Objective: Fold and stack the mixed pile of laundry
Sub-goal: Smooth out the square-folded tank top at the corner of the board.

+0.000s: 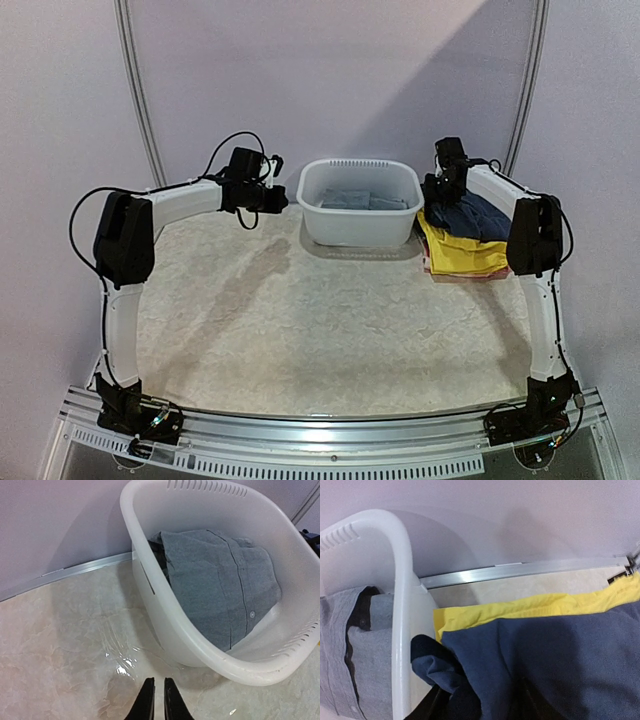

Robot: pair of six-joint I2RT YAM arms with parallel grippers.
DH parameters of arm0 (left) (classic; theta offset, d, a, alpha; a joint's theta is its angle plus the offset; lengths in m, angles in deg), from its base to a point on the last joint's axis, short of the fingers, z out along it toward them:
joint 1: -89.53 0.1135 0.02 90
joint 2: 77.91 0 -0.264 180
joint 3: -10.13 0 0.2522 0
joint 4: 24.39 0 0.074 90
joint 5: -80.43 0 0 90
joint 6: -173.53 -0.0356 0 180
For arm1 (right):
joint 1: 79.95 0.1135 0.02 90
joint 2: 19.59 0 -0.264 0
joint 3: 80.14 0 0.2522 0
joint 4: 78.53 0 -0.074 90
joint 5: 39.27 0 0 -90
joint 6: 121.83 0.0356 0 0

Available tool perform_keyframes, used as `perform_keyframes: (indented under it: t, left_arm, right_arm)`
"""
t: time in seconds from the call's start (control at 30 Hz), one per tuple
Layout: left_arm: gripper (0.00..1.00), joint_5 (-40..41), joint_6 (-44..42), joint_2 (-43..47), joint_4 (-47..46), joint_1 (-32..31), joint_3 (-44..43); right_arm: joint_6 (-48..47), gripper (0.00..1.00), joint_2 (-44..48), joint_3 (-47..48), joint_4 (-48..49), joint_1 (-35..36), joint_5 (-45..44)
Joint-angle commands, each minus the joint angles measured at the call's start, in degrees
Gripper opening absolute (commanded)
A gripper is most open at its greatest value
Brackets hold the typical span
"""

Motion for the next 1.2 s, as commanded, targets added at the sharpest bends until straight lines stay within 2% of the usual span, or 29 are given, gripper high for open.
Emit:
perform_keyframes:
  t: [0.0,0.2,0.4,0.53,0.63,0.77,0.93,1.0,1.1,1.17]
  left_arm:
    - [0.08,-1.32,0.03,3.52,-0.50,0.17,1.68]
    - [0.10,-1.80,0.59,5.43,-1.42,0.03,3.68]
    - [0.13,-2.86,1.30,6.61,-2.01,0.00,4.86]
    - [0.13,-3.32,1.44,7.71,-2.42,-0.02,6.09]
    - [0.13,-3.63,1.44,8.81,-2.54,-0.01,7.30]
    - [0.14,-4.17,1.49,10.47,-2.75,-0.05,9.23]
    - [0.14,-5.49,2.58,12.41,-4.17,-0.10,12.28]
    - [0.14,-5.81,3.05,13.08,-4.79,-0.18,13.43]
    - [0.14,-6.11,3.38,14.24,-5.55,-0.45,15.18]
    - [0.14,-5.99,3.38,14.86,-5.83,-0.51,16.20]
  right_arm:
    - [-0.99,0.54,0.96,-0.37,1.05,0.23,10.12]
    - [-2.16,0.68,8.23,-2.70,-1.25,0.08,11.33]
    - [-1.84,0.85,13.56,-5.05,-2.76,-0.42,18.08]
    - [-1.28,0.89,17.34,-8.69,-2.61,-0.47,18.44]
    - [-0.42,0.78,20.86,-14.09,-1.71,-0.53,10.92]
    - [0.12,0.69,25.43,-22.60,-0.23,-0.64,2.39]
    - [0.91,0.50,27.06,-30.12,3.78,-0.64,6.25]
    - [1.24,0.47,25.63,-30.24,3.65,-0.59,7.20]
    - [1.53,0.50,23.95,-30.79,3.39,-0.39,7.27]
    - [1.78,0.41,23.16,-31.50,4.03,-0.30,7.28]
